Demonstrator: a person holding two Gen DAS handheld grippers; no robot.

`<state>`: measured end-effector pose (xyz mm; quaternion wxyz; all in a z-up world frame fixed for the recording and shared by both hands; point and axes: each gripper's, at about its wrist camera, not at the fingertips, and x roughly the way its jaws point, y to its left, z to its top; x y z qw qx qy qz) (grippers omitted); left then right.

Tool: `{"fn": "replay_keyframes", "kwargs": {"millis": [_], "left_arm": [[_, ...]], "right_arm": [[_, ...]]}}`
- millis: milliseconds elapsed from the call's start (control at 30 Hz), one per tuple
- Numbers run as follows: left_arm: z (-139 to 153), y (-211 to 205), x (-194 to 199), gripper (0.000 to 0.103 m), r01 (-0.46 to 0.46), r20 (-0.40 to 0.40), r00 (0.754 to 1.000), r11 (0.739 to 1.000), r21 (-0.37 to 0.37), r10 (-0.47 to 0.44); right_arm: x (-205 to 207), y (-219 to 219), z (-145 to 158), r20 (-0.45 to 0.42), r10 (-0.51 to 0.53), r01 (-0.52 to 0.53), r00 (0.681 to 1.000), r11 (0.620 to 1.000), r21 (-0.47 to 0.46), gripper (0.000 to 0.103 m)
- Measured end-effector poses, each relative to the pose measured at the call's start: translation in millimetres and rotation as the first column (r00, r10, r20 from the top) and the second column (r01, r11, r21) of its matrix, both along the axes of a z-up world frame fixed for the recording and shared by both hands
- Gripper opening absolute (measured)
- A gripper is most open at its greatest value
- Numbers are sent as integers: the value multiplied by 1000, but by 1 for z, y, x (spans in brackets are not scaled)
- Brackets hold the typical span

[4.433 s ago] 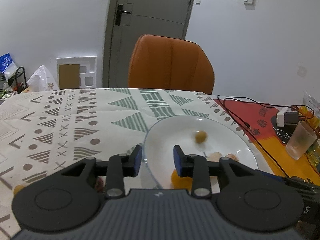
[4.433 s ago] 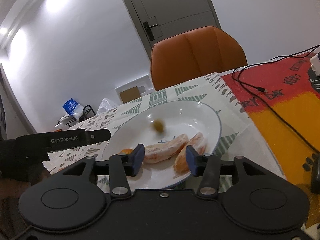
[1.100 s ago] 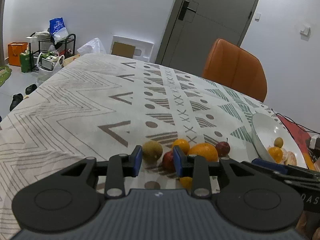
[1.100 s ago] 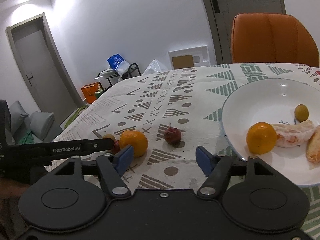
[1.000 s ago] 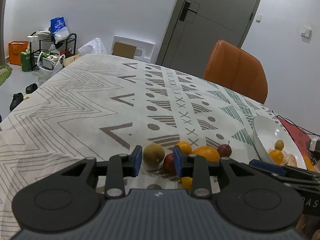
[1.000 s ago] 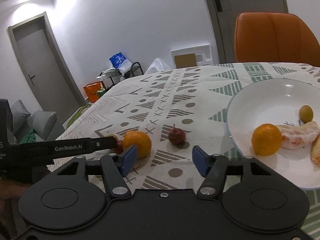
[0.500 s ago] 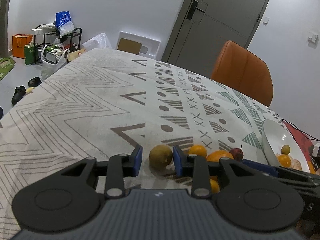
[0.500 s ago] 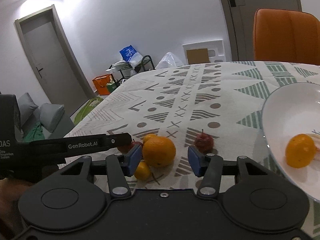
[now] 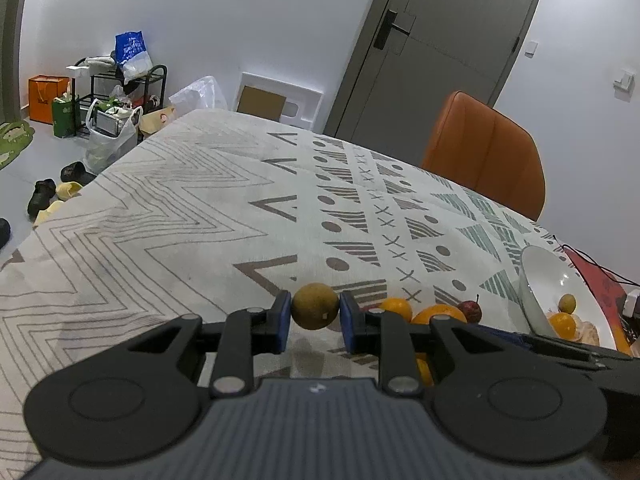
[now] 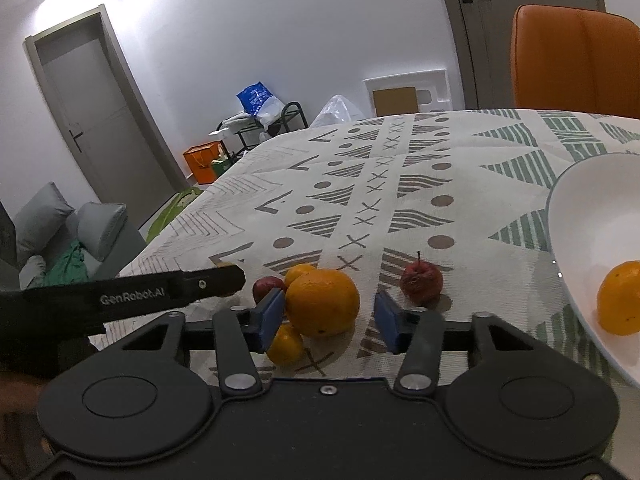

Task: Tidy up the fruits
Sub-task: 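Lift the held fruit with the left tool while the right tool grasps an orange, then carry both held fruits over the white bowl and open both tools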

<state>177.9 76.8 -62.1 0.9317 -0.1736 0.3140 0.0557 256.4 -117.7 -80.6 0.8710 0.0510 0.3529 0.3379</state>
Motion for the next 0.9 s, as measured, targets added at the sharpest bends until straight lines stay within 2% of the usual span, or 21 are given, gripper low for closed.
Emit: {"fn": "replay_keyframes", "kwargs": {"millis": [900], "left_arm": [[29,-64,-1,24,110,64,991,992,66,-114]], "right_arm": [[-19,-67,29,88,-120,114,989,991,64,38]]}}
